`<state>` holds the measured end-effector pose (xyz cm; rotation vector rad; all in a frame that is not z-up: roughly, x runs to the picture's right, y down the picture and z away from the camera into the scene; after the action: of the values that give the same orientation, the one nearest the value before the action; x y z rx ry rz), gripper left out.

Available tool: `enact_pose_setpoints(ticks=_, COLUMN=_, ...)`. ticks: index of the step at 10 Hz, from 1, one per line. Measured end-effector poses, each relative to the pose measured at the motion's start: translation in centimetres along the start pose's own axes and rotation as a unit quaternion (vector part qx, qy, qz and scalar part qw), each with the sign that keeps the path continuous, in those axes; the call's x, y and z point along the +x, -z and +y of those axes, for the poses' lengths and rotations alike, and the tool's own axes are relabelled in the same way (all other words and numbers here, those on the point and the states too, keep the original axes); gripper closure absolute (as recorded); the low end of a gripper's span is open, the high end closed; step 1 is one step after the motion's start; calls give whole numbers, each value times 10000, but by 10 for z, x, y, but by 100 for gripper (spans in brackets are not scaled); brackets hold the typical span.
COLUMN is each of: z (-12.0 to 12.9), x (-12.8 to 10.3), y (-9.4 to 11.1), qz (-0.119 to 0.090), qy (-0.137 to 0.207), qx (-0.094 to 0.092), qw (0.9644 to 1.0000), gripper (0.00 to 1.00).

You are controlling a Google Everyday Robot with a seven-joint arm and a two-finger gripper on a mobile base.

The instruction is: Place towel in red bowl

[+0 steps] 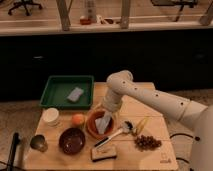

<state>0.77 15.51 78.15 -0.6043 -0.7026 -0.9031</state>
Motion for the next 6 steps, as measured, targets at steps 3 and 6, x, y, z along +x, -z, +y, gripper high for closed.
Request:
enact_pose_setpoints(ticks=3, z=2, x=0, y=7, qz=45, qy=-20, qx=-3, qw=10000, gripper=20)
enact_pose_setpoints(ticks=6, z=2, x=0, y=7, qz=45, qy=-18, qx=-7, qw=10000, gripper=20)
